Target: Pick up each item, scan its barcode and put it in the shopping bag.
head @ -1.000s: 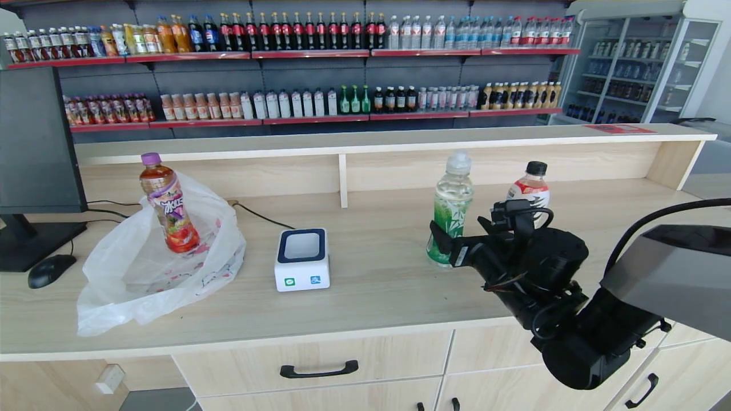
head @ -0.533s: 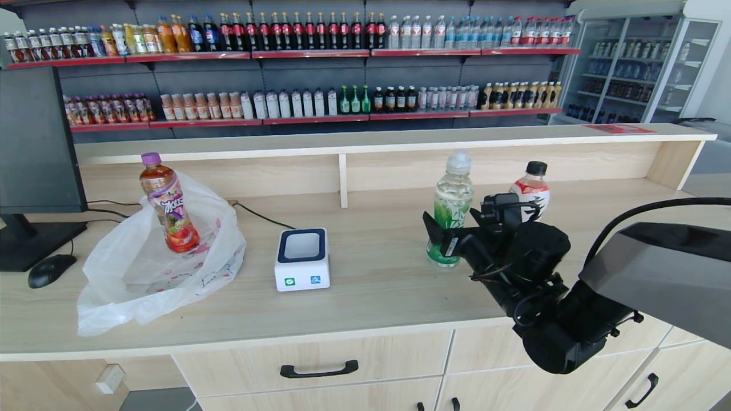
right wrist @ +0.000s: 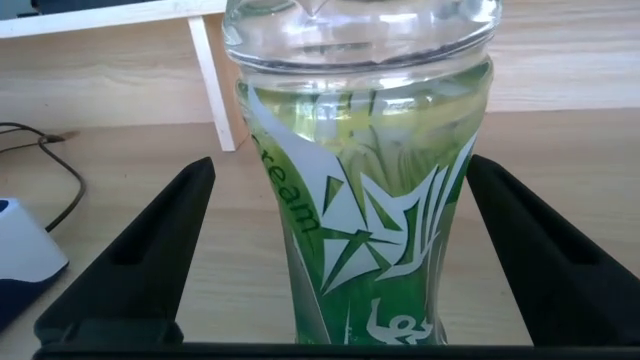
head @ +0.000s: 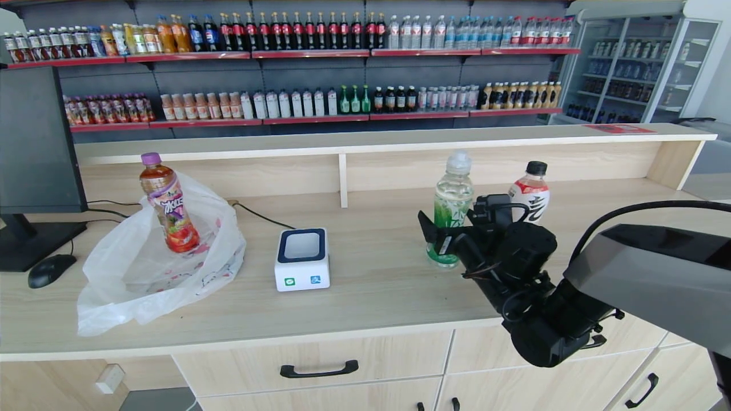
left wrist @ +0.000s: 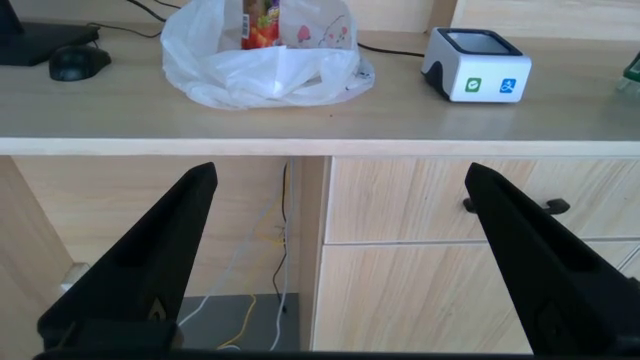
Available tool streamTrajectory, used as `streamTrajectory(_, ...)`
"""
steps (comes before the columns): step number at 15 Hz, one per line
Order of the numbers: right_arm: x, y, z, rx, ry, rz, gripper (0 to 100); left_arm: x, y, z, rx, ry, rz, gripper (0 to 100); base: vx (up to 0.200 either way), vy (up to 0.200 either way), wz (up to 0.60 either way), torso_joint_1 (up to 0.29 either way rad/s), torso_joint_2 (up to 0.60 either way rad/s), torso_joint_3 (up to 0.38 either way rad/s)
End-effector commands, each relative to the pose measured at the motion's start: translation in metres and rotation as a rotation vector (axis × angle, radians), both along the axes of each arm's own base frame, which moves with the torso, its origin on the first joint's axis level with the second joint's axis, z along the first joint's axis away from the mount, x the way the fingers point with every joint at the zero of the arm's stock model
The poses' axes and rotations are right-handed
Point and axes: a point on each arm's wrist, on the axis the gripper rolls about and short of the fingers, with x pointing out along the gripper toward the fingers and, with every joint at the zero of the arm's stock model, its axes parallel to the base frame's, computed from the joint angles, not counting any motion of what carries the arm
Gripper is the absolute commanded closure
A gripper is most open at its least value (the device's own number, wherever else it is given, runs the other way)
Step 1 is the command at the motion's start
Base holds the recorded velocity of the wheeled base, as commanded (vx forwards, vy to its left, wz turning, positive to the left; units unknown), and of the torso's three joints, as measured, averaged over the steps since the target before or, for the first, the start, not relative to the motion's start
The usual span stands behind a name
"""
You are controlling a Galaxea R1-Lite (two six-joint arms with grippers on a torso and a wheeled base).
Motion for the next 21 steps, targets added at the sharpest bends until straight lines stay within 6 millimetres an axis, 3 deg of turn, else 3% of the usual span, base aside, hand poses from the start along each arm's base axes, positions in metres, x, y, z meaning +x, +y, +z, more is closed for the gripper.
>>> streamTrajectory(1, 0.003, 0.001, -0.002, 0.003, -0.004, 0.002, 0, 0.000, 0.000, 0.000, 0.001, -0.001, -0.001, 0, 0.000, 0.000, 0.00, 0.000, 0.00, 0.000)
streamTrajectory(11, 0.011, -0.002, -0.001, -0.013, -0.029, 0.038, 0, 0.000, 0.000, 0.000, 0.034, 0.002, -0.002, 0, 0.000, 0.000, 0.00, 0.000, 0.00, 0.000)
streamTrajectory(12, 0.011, -0.002, 0.000, -0.010, -0.029, 0.039, 100, 0.000, 0.000, 0.000, 0.034, -0.001, -0.002, 0, 0.000, 0.000, 0.00, 0.000, 0.00, 0.000)
streamTrajectory(21, 0.007, -0.009, 0.011, 0.005, -0.041, 0.030, 100, 0.000, 0.000, 0.000, 0.034, -0.001, -0.002, 0, 0.000, 0.000, 0.00, 0.000, 0.00, 0.000)
